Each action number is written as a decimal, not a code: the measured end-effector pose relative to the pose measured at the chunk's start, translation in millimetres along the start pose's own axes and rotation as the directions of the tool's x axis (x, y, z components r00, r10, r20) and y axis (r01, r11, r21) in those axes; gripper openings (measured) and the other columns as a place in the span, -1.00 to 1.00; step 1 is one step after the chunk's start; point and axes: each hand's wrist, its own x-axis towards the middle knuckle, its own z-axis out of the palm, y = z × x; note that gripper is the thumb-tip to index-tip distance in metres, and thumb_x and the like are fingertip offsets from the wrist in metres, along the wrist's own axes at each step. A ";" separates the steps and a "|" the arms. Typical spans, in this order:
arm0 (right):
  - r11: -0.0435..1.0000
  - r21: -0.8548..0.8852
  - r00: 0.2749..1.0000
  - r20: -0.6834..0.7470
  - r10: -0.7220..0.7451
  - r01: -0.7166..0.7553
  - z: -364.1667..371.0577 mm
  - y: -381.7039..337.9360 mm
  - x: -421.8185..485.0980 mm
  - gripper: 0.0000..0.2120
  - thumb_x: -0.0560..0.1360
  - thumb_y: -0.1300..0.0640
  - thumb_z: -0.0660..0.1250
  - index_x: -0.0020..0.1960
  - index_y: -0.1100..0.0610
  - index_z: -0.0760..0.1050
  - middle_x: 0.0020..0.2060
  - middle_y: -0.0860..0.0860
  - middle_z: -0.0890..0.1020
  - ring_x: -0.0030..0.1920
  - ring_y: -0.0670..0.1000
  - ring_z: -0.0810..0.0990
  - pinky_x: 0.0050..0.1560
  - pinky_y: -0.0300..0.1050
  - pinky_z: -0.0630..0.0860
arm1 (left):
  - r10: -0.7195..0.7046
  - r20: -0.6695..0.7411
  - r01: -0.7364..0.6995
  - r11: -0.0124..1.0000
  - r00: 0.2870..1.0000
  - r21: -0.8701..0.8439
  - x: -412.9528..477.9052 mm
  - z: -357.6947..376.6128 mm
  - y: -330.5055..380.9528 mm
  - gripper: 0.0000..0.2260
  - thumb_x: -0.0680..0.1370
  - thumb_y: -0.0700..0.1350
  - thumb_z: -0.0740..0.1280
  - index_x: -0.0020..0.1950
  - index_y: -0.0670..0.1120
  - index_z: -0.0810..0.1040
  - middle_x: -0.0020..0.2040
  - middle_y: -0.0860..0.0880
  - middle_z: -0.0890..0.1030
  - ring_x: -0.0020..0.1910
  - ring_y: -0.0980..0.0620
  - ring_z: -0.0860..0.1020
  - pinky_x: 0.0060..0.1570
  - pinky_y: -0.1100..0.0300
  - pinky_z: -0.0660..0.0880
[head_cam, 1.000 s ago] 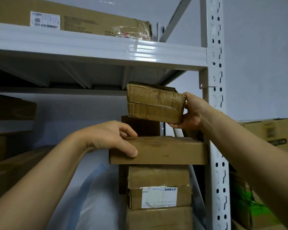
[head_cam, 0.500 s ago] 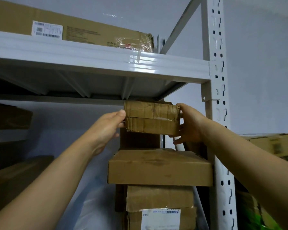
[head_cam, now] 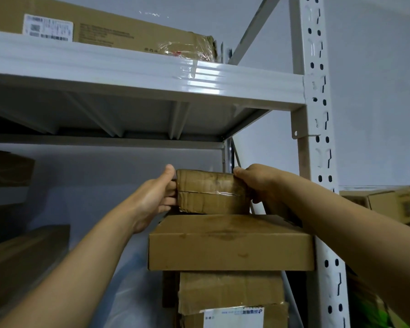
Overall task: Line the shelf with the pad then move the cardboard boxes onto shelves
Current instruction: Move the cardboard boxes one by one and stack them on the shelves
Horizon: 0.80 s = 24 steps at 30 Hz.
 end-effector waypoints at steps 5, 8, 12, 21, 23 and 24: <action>0.999 -0.041 1.000 0.026 0.011 -0.010 3.3 1.1 4.0 -0.69 0.64 0.02 0.07 0.14 0.23 0.44 0.07 0.20 0.53 0.13 0.20 0.53 0.18 0.08 0.46 | -0.036 0.028 0.035 0.998 0.999 0.049 -2.1 -1.5 -6.6 -0.39 0.58 0.26 -0.05 0.28 -0.15 0.50 0.19 -0.14 0.61 0.12 -0.05 0.60 0.27 0.04 0.43; 0.996 -0.085 0.998 0.062 0.014 -0.009 5.4 0.5 2.3 -0.78 0.63 0.10 0.10 0.03 0.21 0.46 0.05 0.18 0.53 0.10 0.16 0.53 0.16 0.07 0.46 | -0.076 0.004 0.076 0.997 0.997 0.010 -6.9 2.0 -5.1 -0.51 0.61 0.23 -0.05 -0.01 -0.03 0.56 0.07 -0.12 0.66 0.08 -0.05 0.59 0.26 0.00 0.45; 0.990 -0.136 0.995 0.098 -0.015 0.029 2.2 -3.4 -6.4 -0.65 0.64 0.01 0.10 0.26 0.23 0.41 0.25 0.19 0.49 0.29 0.18 0.45 0.26 0.09 0.40 | -0.090 -0.054 0.092 0.995 0.994 0.025 -16.6 10.3 0.7 -0.58 0.63 0.17 -0.04 -0.02 0.02 0.54 -0.12 0.02 0.60 -0.07 0.06 0.54 0.07 0.22 0.42; 0.929 -0.201 0.951 0.041 -0.308 0.310 -3.2 -8.6 -81.0 -0.44 0.59 -0.21 -0.02 0.42 0.11 0.32 0.39 0.08 0.41 0.36 0.11 0.39 0.33 -0.02 0.30 | -0.123 -0.131 0.081 0.954 0.984 -0.289 -60.4 17.2 -17.3 -0.39 0.55 0.23 0.09 0.50 -0.08 0.26 0.49 -0.06 0.31 0.43 -0.07 0.32 0.43 -0.03 0.23; 0.907 -0.221 0.929 -0.013 -0.370 0.359 3.9 1.9 -94.0 -0.45 0.58 -0.22 -0.03 0.40 0.09 0.33 0.36 0.05 0.45 0.31 0.07 0.43 0.24 -0.07 0.34 | -0.149 -0.152 0.082 0.924 0.977 -0.373 -68.7 22.8 -24.1 -0.31 0.52 0.28 0.09 0.52 -0.13 0.21 0.47 -0.11 0.33 0.37 -0.09 0.39 0.41 -0.02 0.27; 0.893 -0.249 0.915 -0.052 -0.400 0.376 7.4 7.7 -97.6 -0.45 0.58 -0.23 -0.04 0.38 0.08 0.36 0.32 0.05 0.48 0.25 0.06 0.46 0.18 -0.10 0.35 | -0.162 -0.171 0.078 0.907 0.972 -0.413 -71.0 24.7 -27.5 -0.29 0.52 0.29 0.09 0.52 -0.15 0.20 0.47 -0.13 0.34 0.37 -0.09 0.40 0.43 -0.03 0.25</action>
